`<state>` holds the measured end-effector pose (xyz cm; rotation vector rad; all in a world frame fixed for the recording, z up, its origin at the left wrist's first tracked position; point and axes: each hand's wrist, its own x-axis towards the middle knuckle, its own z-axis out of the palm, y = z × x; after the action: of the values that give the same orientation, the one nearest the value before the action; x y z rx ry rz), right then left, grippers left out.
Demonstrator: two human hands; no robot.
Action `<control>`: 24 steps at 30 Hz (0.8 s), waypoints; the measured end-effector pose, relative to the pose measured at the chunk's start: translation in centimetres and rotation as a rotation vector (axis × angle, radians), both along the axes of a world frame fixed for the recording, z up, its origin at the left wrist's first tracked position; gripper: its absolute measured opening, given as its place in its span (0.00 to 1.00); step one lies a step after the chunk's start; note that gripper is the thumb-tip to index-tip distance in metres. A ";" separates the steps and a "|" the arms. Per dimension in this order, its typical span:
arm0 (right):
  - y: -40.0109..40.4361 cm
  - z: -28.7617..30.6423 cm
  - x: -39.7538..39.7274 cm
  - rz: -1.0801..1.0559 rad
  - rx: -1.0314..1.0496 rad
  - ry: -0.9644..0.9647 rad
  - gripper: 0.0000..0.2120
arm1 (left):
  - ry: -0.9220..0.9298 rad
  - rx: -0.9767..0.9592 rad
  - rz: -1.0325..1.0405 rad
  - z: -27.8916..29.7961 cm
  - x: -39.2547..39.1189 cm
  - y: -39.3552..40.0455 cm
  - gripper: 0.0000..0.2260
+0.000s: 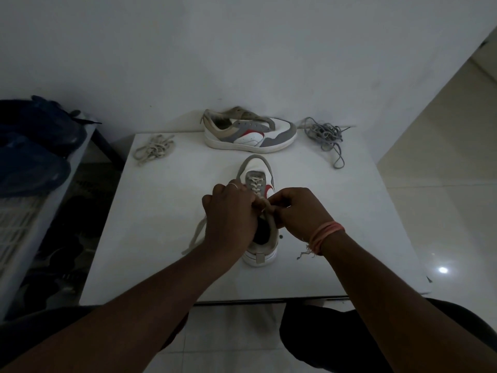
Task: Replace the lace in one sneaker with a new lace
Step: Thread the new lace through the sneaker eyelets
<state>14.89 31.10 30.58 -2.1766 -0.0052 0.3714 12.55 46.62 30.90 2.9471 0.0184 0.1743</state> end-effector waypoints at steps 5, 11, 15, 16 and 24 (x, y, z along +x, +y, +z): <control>0.2 -0.1 -0.1 0.008 0.001 -0.022 0.06 | -0.104 0.114 -0.066 -0.1 -0.2 0.3 0.08; 0.0 0.3 0.0 0.061 0.007 -0.008 0.06 | -0.205 0.236 -0.067 -0.5 -0.1 0.1 0.08; 0.1 0.2 -0.2 0.039 -0.001 -0.027 0.05 | -0.200 0.273 -0.056 -0.6 0.1 -0.2 0.06; 0.2 0.1 -0.2 0.037 -0.006 -0.032 0.05 | -0.204 0.290 -0.064 -0.7 0.1 -0.3 0.06; 0.1 0.2 -0.1 0.078 -0.041 -0.061 0.06 | -0.187 0.367 -0.094 -0.2 -0.3 -0.4 0.07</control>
<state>14.80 31.15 30.77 -2.2320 -0.1178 0.3515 12.28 46.18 30.67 3.2699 -0.1987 0.4872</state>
